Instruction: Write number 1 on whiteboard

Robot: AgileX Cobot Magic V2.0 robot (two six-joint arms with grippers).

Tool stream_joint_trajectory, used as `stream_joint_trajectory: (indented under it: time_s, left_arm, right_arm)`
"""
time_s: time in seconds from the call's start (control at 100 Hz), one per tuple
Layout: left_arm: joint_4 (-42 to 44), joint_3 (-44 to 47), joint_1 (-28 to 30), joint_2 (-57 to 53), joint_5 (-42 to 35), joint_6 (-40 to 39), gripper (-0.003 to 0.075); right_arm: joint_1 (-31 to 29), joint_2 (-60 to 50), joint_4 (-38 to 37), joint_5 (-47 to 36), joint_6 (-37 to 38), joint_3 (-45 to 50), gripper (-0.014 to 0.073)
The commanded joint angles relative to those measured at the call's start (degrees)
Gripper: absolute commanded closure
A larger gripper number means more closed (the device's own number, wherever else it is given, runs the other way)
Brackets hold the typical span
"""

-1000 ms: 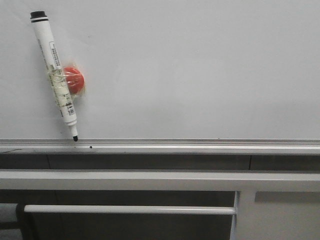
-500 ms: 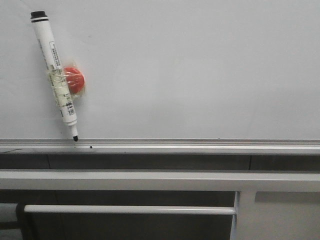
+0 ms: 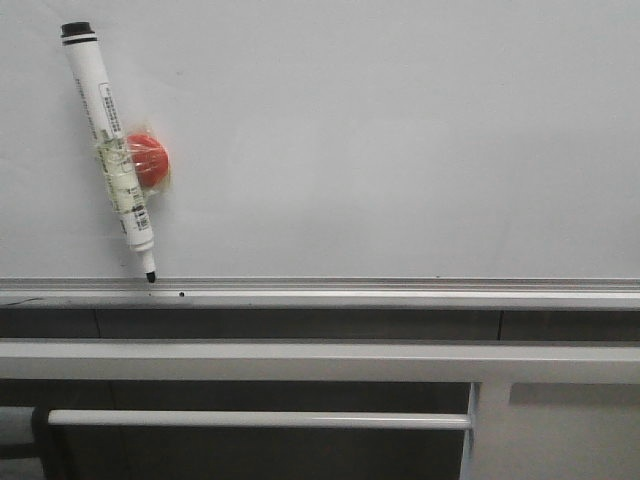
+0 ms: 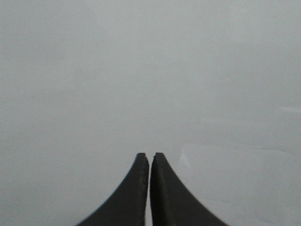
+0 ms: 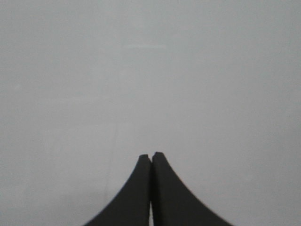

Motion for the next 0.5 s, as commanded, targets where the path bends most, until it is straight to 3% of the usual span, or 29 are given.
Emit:
stream_joint_trajectory:
  time_s: [0.0, 0.11, 0.2, 0.3, 0.49]
  left_arm:
    - [-3.45, 0.25, 0.26, -1.39, -4.45, -0.24, 0.0741]
    - [-8.83, -0.02, 0.26, -1.39, -4.63, -1.41, 0.0741]
    - [-4.67, -1.37, 0.26, -1.39, -4.70, -1.41, 0.0741]
    - [-0.27, -4.39, 0.26, -1.29, -2.93, -1.41, 0.0741]
    - [-1.19, -11.62, 0.26, 0.94, 6.02, -1.41, 0.0741]
  right_arm:
    - [-0.20, -1.06, 1.89, -5.77, 1.34, 1.42, 0.0657]
    - [-0.20, -1.06, 2.37, -5.25, 1.34, 1.42, 0.0657]
    - [-0.20, -1.06, 2.37, -4.45, 2.39, 0.81, 0.0657]
    - [-0.20, -0.96, 2.37, 2.37, 2.51, -1.94, 0.0657]
    - [-0.20, -0.96, 2.72, 16.34, 2.51, -10.46, 0.0657]
